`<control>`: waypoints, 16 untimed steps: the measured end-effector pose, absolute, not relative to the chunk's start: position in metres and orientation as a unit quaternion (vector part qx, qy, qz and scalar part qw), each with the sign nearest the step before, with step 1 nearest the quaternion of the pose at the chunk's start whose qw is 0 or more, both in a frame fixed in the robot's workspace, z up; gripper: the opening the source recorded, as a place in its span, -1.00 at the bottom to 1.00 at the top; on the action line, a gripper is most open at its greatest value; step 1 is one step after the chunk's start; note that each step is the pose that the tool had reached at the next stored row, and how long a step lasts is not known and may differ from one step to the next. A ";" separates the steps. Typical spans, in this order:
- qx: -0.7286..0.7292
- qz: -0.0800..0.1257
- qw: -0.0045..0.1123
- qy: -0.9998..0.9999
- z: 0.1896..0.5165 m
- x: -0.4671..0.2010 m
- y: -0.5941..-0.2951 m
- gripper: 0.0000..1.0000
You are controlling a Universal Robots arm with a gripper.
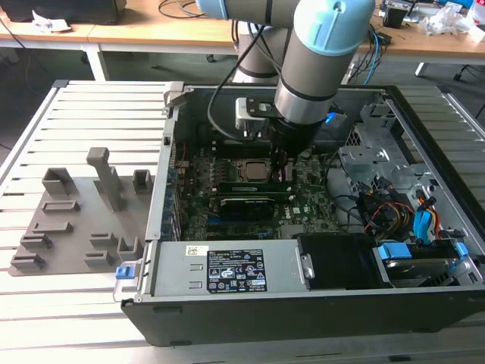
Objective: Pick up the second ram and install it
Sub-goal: 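Press down the second ram until it locks into place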
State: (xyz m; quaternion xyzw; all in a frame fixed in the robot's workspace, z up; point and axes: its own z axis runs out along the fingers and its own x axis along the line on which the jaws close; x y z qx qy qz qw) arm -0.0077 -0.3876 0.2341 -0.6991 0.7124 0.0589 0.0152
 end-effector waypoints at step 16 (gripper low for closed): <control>-0.700 0.052 0.022 0.712 0.225 -0.082 -0.388 -0.79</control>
